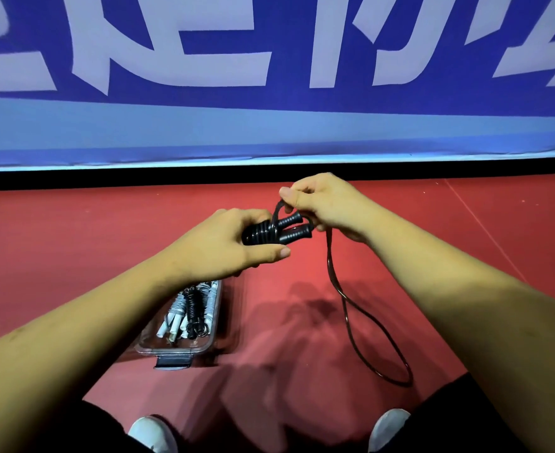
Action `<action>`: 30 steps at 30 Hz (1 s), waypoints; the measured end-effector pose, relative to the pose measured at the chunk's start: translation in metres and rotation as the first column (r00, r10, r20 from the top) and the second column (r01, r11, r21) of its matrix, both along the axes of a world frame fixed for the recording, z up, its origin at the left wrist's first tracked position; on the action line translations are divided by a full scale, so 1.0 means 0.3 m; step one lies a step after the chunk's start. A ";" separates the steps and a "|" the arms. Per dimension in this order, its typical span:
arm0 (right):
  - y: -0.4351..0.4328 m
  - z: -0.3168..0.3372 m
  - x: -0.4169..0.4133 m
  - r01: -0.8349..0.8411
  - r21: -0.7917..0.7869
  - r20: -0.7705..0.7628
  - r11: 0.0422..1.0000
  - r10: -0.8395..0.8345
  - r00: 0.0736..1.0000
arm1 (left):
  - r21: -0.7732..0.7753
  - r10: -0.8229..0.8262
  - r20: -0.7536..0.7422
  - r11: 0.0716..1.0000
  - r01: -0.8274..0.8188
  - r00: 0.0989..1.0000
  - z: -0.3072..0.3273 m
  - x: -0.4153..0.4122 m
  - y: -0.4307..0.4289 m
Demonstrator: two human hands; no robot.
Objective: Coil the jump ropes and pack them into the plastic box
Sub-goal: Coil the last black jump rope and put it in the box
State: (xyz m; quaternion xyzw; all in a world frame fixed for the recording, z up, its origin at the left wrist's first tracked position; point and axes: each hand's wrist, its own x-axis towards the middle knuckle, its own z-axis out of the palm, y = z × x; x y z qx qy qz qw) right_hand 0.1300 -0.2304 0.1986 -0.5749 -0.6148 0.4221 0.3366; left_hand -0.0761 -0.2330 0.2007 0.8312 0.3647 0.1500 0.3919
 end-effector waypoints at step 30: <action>-0.036 0.038 -0.036 -0.139 0.281 0.359 0.949 0.030 0.933 | 0.377 0.027 -0.417 0.914 0.146 0.909 -0.007 -0.027 0.054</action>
